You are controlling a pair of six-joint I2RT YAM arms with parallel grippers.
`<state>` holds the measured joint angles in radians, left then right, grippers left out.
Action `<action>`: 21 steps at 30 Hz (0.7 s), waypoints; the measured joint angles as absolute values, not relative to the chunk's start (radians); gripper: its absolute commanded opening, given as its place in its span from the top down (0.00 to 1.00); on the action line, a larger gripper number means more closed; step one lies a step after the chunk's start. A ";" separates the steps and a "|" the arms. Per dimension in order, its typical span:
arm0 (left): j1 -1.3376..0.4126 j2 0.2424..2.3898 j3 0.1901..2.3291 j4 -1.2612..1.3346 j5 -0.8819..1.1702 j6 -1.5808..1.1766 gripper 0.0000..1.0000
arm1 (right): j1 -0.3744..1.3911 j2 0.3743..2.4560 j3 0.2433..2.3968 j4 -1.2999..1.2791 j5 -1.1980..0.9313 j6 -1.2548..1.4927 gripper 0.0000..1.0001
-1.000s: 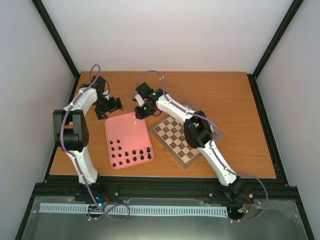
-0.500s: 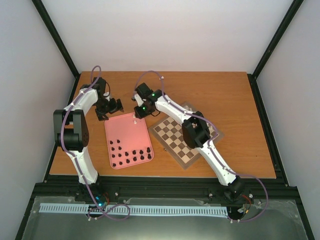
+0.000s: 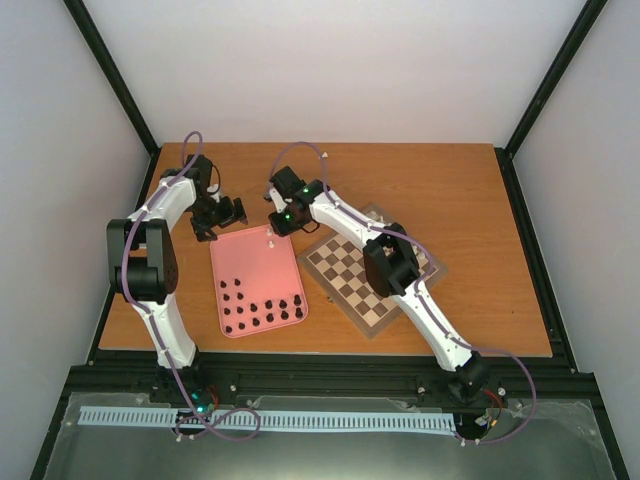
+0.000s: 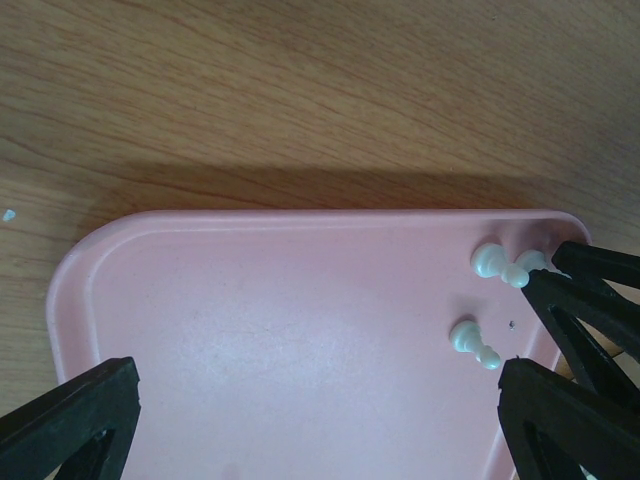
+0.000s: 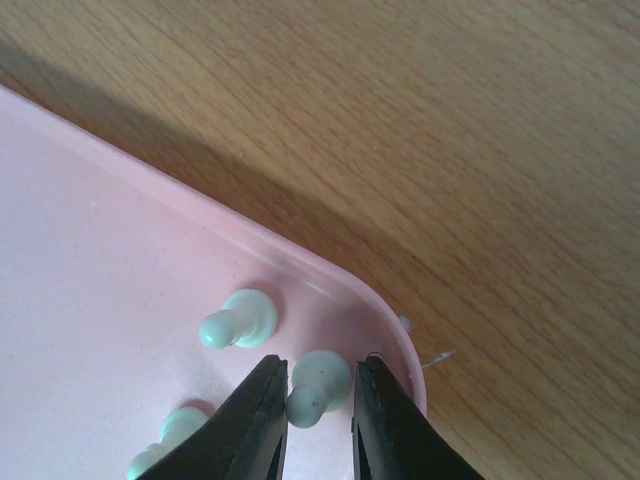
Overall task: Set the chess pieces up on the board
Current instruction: Pick up the chess piece from the storage box.
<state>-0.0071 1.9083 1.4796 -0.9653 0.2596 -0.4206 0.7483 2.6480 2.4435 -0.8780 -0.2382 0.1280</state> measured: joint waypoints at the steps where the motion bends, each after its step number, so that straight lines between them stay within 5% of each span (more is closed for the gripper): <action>1: -0.007 1.908 1.480 -0.965 0.260 -0.421 0.00 | 0.748 2.648 2.444 -0.878 -0.235 0.130 0.81; 10: -0.007 1.908 1.480 -0.965 0.259 -0.421 0.00 | 0.747 2.648 2.444 -0.878 -0.214 0.131 0.96; 21: -0.007 1.908 1.480 -0.965 0.259 -0.421 0.00 | 0.747 2.588 2.434 -0.901 -0.175 0.131 0.97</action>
